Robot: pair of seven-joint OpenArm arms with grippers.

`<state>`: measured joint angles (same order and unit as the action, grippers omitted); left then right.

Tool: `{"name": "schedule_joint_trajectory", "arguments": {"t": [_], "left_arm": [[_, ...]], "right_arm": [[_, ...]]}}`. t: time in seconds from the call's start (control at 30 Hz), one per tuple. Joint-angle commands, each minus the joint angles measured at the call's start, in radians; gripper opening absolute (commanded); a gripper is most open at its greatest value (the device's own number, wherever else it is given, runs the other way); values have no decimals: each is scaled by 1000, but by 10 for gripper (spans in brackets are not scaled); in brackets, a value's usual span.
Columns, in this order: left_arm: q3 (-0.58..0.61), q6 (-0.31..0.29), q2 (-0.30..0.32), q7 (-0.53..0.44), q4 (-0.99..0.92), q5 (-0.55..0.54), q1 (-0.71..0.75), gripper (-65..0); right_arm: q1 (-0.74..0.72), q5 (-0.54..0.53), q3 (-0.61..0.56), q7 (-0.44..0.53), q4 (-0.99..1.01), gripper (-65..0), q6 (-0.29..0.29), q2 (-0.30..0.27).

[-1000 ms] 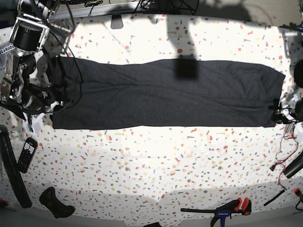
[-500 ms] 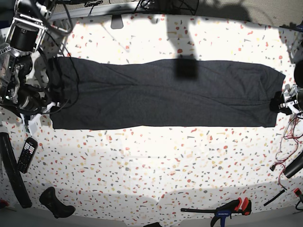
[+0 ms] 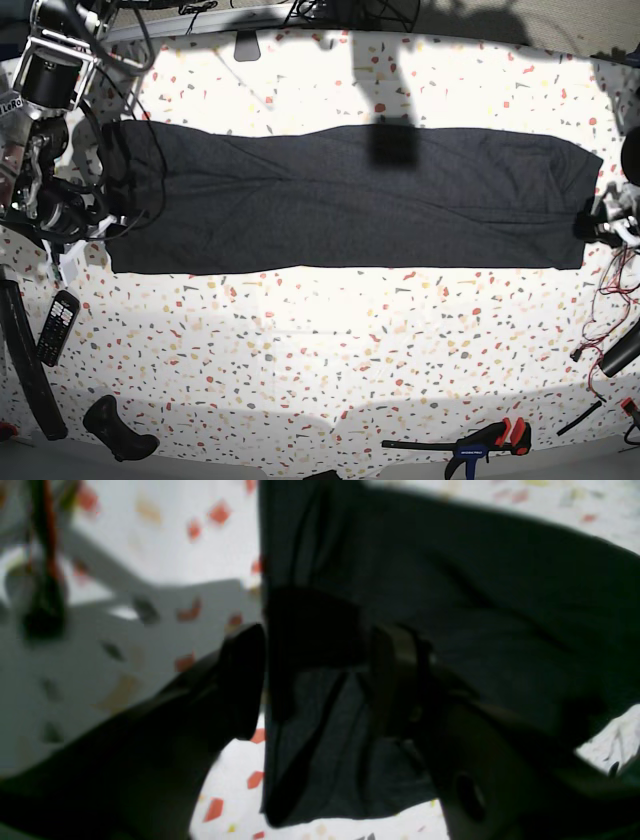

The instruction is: Fold the T-shirt properly

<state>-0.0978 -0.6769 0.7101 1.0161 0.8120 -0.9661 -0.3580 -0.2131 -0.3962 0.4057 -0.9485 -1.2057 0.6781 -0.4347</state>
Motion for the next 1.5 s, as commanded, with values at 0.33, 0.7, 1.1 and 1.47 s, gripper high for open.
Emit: {"name": "schedule_joint_trajectory", "arguments": {"t": [0.33,0.7,1.1,1.47], "left_arm": [[-6,29,105,-20,53,1,-24,-193],[-6,-5,97,-7,51,-50,-21,-195],[-6,-21,-2,-49,52,-109,-2,-195],[-6,6,-9,-154,51,180,-2,-195]], "right_arm": [[-23,-106,6,-145,-19,-423,3,-77],[-19,-515,6,-369,-75,-423,20,-144],[196,-632,6,-443,-358,-423,20,-121],[530,-584,6,-341,-669,-423,20,-5]]}}
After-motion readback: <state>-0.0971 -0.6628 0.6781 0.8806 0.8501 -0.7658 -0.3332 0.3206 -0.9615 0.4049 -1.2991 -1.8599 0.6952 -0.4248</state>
